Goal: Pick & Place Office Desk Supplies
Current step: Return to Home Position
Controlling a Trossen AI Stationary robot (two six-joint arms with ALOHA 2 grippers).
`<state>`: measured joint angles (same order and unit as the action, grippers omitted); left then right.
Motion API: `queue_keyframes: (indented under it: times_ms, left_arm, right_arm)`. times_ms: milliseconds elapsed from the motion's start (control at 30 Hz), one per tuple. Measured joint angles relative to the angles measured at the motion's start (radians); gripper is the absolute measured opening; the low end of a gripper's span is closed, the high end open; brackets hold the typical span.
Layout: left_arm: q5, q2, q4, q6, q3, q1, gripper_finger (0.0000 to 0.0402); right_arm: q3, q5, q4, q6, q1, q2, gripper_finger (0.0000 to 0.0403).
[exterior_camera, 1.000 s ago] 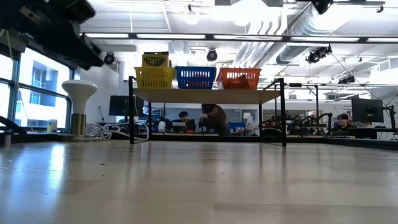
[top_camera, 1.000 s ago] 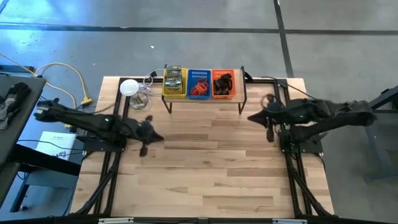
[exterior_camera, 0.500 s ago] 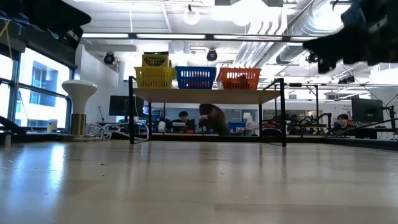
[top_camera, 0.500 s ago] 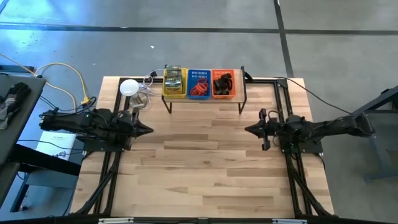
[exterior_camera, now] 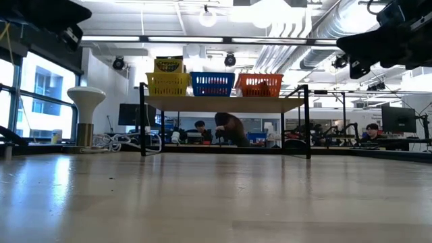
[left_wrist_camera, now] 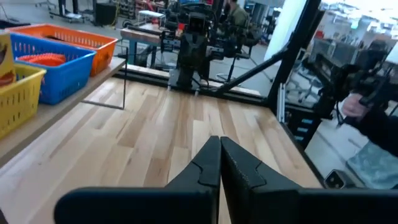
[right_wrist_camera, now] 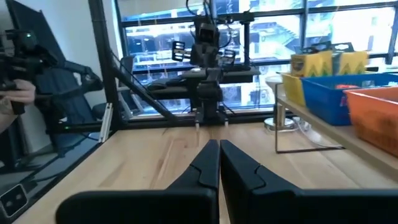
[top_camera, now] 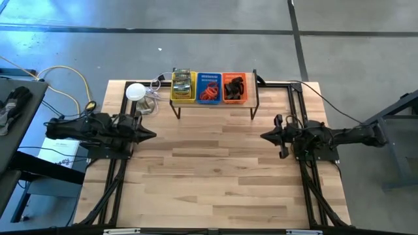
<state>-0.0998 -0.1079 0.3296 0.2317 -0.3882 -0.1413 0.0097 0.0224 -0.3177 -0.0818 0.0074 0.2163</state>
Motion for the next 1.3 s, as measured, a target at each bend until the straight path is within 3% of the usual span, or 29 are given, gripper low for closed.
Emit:
queue_keyframes:
  times_ms: [233,600,1033,1300]
  left_arm:
    - [0.000,0.092,0.095,0.051,0.000,0.000,0.0000]
    - [0.023,0.104,0.129,0.010,-0.001,0.000,0.0000]
    - [0.046,0.104,-0.227,-0.133,0.295,-0.035,0.0000]
    - [-0.024,0.104,-0.346,-0.251,0.369,-0.084,0.0000]
  right_arm:
    - [0.000,-0.013,0.235,-0.024,0.000,-0.214,0.0001]
    - [0.000,-0.082,0.281,-0.048,-0.001,-0.157,0.0001]
    - [-0.001,-0.071,0.286,-0.046,-0.001,-0.133,0.0001]
    - [-0.001,-0.071,0.285,-0.046,-0.001,-0.132,0.0001]
